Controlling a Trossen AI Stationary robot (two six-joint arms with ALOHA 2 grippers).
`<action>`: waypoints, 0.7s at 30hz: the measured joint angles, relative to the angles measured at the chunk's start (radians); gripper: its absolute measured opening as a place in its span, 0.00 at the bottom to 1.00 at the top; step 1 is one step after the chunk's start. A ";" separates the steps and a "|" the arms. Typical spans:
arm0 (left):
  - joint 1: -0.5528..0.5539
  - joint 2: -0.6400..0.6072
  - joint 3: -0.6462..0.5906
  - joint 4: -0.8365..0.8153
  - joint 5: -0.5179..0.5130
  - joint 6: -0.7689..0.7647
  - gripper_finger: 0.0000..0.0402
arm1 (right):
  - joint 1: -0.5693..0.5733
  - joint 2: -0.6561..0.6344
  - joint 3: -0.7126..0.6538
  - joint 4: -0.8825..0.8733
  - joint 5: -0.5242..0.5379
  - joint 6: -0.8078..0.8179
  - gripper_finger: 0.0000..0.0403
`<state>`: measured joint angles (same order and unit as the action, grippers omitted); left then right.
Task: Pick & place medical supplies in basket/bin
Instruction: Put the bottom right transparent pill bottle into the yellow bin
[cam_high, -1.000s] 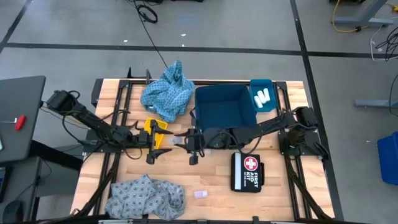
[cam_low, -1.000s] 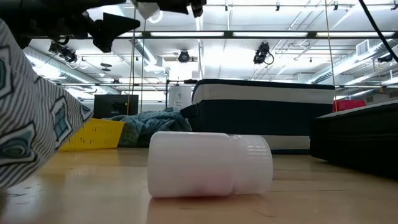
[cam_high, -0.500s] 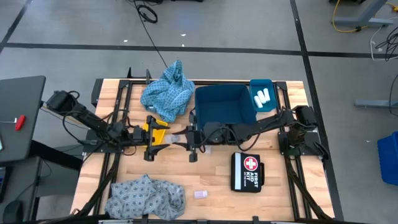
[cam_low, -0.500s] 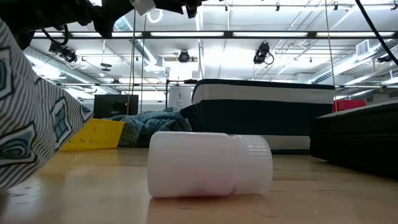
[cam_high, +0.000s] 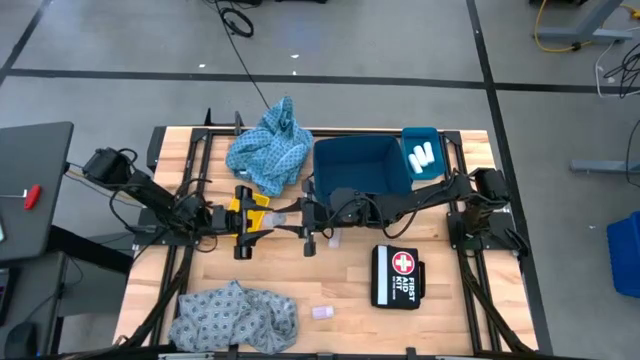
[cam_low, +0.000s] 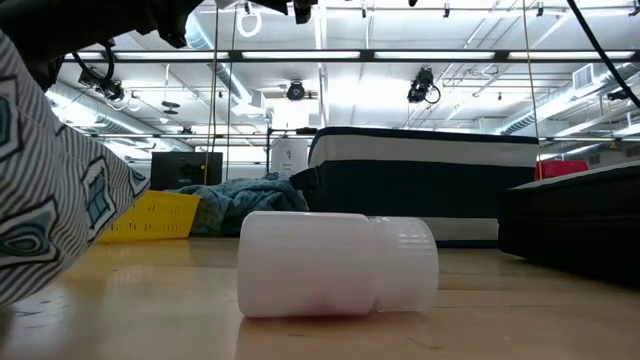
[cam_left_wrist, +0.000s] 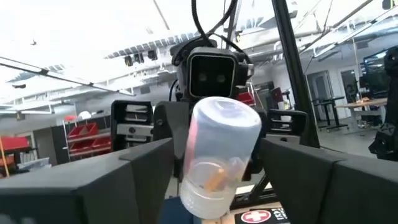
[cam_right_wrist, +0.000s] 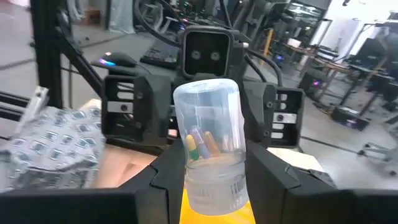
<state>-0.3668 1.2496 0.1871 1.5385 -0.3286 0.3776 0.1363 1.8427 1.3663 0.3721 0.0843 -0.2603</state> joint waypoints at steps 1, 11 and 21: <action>0.001 0.010 0.000 0.010 0.000 0.001 0.58 | -0.003 0.000 0.000 0.004 -0.016 0.007 0.33; 0.000 0.034 0.033 0.034 -0.003 0.052 0.51 | -0.012 -0.005 0.000 0.028 -0.068 0.020 0.33; 0.000 0.034 0.039 0.025 0.034 0.061 0.53 | -0.012 -0.004 0.000 0.017 -0.080 0.040 0.33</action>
<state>-0.3664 1.2839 0.2264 1.5635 -0.2950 0.4389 0.1246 1.8387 1.3663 0.3891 0.0042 -0.2203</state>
